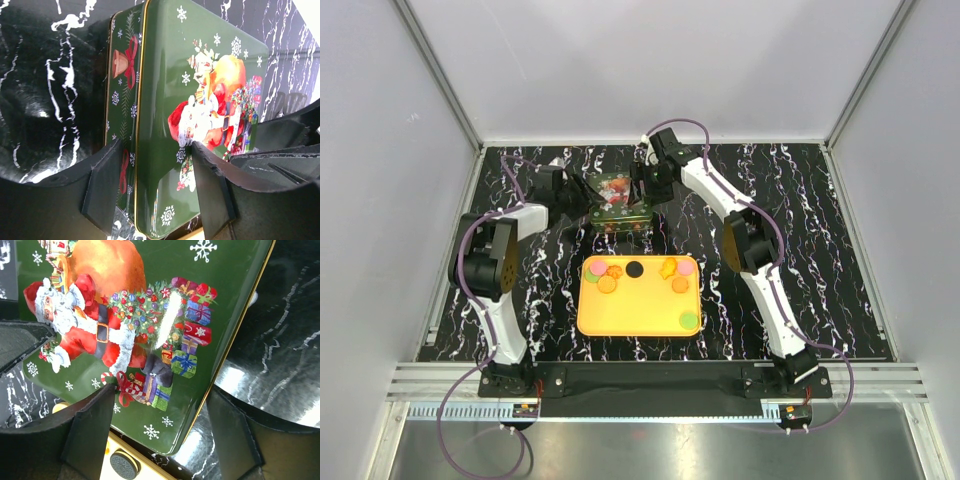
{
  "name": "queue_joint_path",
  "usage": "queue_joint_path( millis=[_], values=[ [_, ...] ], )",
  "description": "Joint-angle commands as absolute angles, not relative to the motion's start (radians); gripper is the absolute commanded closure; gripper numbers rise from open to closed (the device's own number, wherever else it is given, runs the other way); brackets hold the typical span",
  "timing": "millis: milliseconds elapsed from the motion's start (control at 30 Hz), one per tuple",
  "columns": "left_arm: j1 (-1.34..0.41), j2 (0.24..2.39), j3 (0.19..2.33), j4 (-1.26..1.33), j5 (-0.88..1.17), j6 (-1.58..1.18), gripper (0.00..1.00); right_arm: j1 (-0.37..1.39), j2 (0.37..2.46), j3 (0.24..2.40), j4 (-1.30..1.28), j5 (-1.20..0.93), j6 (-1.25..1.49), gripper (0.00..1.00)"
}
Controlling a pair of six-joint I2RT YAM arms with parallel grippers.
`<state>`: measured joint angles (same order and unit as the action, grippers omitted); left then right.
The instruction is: Pack the cookies
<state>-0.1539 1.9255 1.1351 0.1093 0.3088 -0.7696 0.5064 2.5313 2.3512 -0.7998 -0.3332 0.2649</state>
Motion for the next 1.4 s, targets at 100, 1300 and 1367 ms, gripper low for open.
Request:
queue_joint_path(
  millis=[100,1300,1367],
  values=[
    [-0.313,2.02,1.098,0.023,0.387,-0.808,1.0,0.577,2.557,2.359,-0.81,-0.316,0.219,0.23],
    [-0.261,1.931,1.333,-0.157,0.385,-0.687,0.12,0.537,2.542,2.276,-0.824,-0.256,0.156,0.24],
    [-0.252,1.925,1.335,-0.144,0.394,-0.687,0.12,0.538,2.543,2.276,-0.825,-0.256,0.158,0.24]
  ],
)
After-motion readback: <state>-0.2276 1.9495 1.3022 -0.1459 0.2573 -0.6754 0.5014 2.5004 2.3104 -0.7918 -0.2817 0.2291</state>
